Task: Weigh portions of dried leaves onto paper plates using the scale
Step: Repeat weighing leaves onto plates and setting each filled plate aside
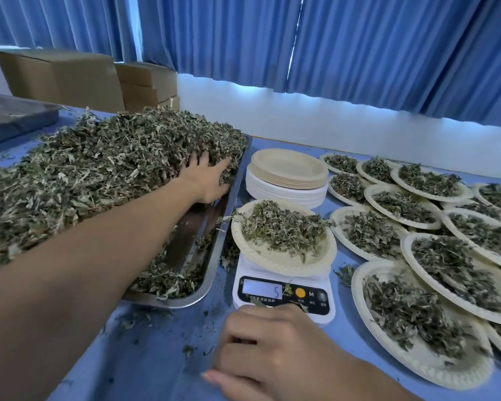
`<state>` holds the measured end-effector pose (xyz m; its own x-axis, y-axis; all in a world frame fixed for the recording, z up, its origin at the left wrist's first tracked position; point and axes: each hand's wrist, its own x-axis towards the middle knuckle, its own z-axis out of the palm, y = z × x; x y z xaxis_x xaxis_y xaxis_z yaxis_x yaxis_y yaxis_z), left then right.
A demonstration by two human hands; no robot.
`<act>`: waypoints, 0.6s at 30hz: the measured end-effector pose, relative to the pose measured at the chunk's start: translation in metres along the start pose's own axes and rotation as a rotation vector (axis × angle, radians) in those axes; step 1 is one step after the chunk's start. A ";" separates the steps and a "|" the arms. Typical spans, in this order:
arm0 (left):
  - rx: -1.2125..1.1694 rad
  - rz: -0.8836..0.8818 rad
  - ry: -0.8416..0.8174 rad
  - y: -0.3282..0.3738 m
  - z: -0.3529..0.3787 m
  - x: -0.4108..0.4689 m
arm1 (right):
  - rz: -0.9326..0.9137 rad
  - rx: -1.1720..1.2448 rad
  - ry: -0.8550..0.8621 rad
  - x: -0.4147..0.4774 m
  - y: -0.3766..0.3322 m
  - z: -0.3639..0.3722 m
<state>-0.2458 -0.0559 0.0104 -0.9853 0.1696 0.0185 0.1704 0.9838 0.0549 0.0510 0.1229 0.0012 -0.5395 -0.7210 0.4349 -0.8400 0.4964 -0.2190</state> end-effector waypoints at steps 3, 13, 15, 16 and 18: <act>0.043 0.003 -0.016 0.006 0.007 -0.007 | 0.002 0.011 -0.014 -0.001 0.000 0.002; 0.229 0.013 0.568 0.020 -0.029 -0.024 | 0.042 0.046 -0.055 -0.002 -0.001 -0.001; 0.233 -0.139 0.544 0.014 -0.030 -0.021 | 0.043 0.033 -0.055 -0.002 -0.002 -0.002; 0.203 -0.214 0.481 0.010 -0.028 -0.018 | 0.046 0.023 -0.055 -0.002 -0.002 -0.003; 0.135 -0.295 0.322 0.000 -0.021 -0.016 | 0.045 0.007 -0.047 -0.002 -0.003 -0.003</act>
<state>-0.2294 -0.0595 0.0315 -0.9350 -0.1241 0.3323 -0.1404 0.9898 -0.0255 0.0551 0.1244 0.0040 -0.5784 -0.7204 0.3827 -0.8153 0.5254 -0.2432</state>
